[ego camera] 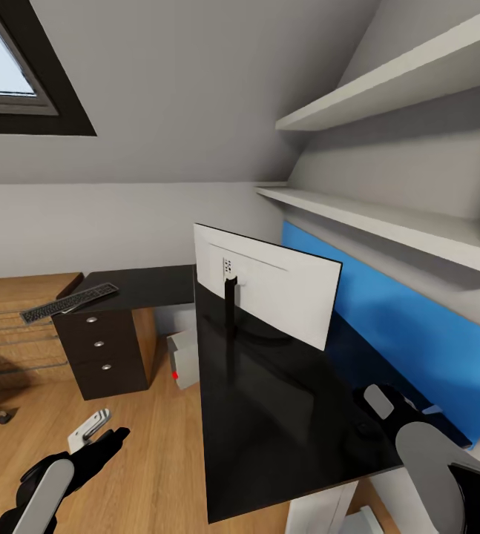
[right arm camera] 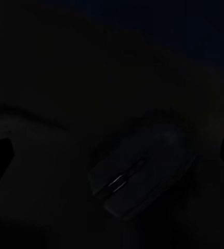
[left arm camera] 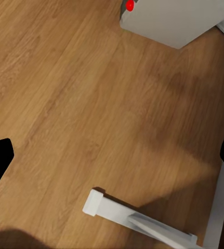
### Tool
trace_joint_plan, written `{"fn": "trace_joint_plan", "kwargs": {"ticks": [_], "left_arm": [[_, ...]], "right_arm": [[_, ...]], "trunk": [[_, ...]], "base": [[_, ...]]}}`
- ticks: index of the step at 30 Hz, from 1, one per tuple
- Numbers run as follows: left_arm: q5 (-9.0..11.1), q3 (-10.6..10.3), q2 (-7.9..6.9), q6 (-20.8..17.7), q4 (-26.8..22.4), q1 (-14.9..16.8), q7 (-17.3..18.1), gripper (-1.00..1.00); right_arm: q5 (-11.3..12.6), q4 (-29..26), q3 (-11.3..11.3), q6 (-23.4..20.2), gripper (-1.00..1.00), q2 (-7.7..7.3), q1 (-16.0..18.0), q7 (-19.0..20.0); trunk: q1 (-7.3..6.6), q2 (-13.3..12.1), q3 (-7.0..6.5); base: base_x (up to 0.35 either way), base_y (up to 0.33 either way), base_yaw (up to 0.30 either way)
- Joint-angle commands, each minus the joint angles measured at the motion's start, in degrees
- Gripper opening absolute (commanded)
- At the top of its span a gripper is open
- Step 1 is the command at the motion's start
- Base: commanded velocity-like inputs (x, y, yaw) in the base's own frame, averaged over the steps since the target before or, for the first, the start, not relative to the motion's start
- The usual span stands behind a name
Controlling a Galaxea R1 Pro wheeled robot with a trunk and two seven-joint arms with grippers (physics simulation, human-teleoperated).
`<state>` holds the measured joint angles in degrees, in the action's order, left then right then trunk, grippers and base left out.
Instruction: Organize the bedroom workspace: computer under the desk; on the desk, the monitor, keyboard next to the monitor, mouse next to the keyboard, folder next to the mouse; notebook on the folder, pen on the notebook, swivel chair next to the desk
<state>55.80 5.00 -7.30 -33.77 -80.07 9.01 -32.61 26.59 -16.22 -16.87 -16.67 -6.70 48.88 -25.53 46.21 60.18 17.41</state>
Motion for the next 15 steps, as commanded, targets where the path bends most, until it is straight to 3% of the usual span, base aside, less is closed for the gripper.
{"fn": "trace_joint_plan", "kwargs": {"ticks": [1, 4, 15], "left_arm": [[0.61, 0.01, -0.01, -0.09, -0.08, 0.04, -0.49, 1.0], [0.55, 0.01, 0.02, -0.06, -0.08, 0.04, -0.46, 1.0], [0.29, 0.0, 0.25, 0.57, -0.08, 0.04, -0.46, 1.0]], "right_arm": [[0.49, -0.12, 0.05, -0.26, 1.0, -0.03, 0.02, -0.34], [0.53, -0.12, 0.02, -0.28, 1.0, -0.05, 0.0, -0.4], [0.56, -0.1, 0.0, -0.21, 1.0, -0.07, 0.03, -2.57]], "trunk": [[0.01, 0.05, 0.08], [0.01, 0.05, 0.08], [2.42, 4.46, 2.05]], "base": [[0.0, 0.0, 0.0], [0.0, 0.0, 0.0], [0.0, 0.0, 0.0]]}}
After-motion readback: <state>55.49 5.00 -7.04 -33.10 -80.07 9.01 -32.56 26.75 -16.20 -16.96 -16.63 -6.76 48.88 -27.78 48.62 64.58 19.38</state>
